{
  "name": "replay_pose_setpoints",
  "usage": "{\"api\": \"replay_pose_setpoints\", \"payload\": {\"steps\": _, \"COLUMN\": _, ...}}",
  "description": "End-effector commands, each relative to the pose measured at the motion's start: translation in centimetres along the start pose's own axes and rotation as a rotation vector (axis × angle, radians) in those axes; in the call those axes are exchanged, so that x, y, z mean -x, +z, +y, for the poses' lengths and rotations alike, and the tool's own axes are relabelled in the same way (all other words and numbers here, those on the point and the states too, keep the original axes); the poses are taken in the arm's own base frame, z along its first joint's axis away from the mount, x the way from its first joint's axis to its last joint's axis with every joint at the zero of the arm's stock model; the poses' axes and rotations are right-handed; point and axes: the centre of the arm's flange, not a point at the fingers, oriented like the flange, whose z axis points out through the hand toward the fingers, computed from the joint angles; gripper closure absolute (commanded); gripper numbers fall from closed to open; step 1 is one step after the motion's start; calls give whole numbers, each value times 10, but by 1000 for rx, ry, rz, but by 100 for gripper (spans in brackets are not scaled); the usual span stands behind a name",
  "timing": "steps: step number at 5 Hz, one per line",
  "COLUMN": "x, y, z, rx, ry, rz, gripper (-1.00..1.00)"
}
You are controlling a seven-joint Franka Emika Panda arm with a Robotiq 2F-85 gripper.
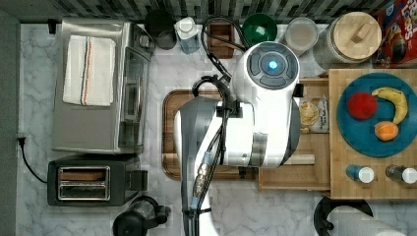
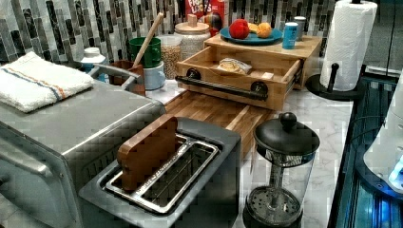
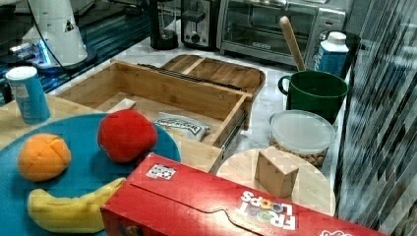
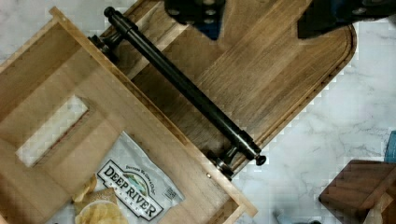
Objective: Close the drawer.
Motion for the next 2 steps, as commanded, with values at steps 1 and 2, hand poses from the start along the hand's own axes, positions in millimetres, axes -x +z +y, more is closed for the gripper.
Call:
{"api": "replay_pose_setpoints", "payload": {"steps": 1, "x": -1, "y": 0, "z": 0, "rx": -1, "ry": -13, "rz": 1, "gripper": 100}}
{"api": "replay_pose_setpoints", "payload": {"steps": 2, "x": -1, "y": 0, "z": 0, "rx": -1, "ry": -13, "rz": 1, "gripper": 100}}
